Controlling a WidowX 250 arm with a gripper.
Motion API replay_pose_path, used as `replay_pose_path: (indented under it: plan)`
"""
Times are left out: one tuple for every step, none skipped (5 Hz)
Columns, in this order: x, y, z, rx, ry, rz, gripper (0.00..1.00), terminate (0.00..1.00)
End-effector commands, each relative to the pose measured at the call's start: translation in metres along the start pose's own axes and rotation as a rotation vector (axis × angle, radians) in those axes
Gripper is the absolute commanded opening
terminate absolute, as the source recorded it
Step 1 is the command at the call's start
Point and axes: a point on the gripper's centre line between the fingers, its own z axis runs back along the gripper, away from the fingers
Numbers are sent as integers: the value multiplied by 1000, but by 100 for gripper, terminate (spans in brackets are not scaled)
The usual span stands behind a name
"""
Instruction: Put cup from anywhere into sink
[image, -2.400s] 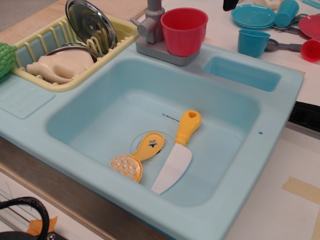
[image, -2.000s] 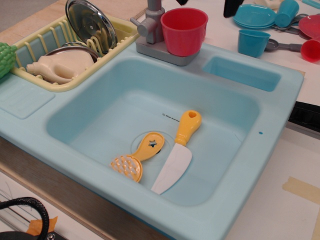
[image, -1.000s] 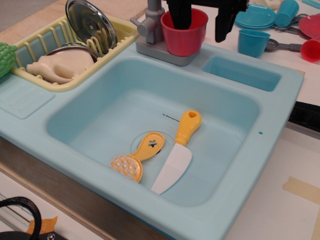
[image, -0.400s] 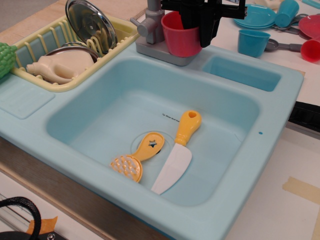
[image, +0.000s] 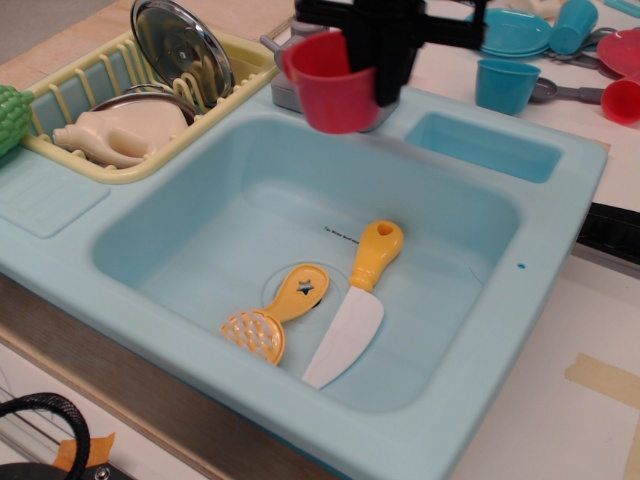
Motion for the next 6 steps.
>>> replay_pose_path:
  plan:
    - [-28, 15, 2, -24, -52, 104, 0, 0]
    - [-40, 24, -13, -49, -37, 145, 0, 0]
    - [-45, 30, -34, -77, -11, 144, 0, 0]
    - [-43, 35, -49, -106, 16, 112, 100, 0]
    - [-37, 36, -59, -166, 24, 64, 100, 0]
    - [-37, 36, -59, -166, 24, 64, 100, 100]
